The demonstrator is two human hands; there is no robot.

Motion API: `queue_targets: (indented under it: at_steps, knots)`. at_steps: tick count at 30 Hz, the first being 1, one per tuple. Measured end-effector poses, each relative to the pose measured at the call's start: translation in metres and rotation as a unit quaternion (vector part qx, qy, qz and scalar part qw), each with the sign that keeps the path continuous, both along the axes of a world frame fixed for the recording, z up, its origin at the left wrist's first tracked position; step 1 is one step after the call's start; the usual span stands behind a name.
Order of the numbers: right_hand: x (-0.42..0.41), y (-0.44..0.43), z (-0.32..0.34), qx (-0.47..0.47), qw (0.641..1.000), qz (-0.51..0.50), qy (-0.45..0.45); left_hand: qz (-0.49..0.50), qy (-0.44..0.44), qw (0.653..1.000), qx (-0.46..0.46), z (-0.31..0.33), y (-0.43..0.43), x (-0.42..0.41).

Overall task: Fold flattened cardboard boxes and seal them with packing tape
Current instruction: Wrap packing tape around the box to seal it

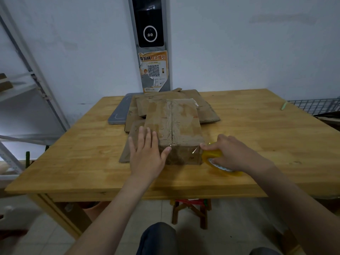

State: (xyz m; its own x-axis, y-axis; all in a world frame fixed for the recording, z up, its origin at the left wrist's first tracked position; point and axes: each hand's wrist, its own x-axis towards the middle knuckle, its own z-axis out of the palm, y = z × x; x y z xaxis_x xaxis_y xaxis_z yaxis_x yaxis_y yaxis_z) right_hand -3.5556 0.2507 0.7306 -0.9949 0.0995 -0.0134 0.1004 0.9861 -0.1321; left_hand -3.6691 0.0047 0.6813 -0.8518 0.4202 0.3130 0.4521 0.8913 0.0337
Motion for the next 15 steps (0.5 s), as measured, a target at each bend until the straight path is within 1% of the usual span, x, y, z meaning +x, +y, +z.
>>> queue_targets:
  at_steps: [2,4,9,12,15]
  knots:
    - [0.001,0.0,0.0,0.001,1.0,0.008,0.003,-0.043,0.03,0.998,-0.022,0.001,0.012,0.004]
    - [0.002,-0.001,0.0,-0.002,1.0,0.014,0.013,-0.099,0.038,0.994,-0.034,0.0,0.024,0.006]
    - [0.005,-0.001,-0.004,0.021,0.999,0.023,0.04,-0.237,0.008,0.97,-0.049,0.003,0.059,0.015]
    - [0.006,0.004,-0.007,0.021,0.997,0.016,0.071,-0.25,0.001,0.967,-0.044,0.003,0.072,0.017]
    - [0.009,0.014,-0.008,-0.012,0.993,-0.007,0.114,-0.242,0.017,0.97,-0.034,-0.002,0.072,0.015]
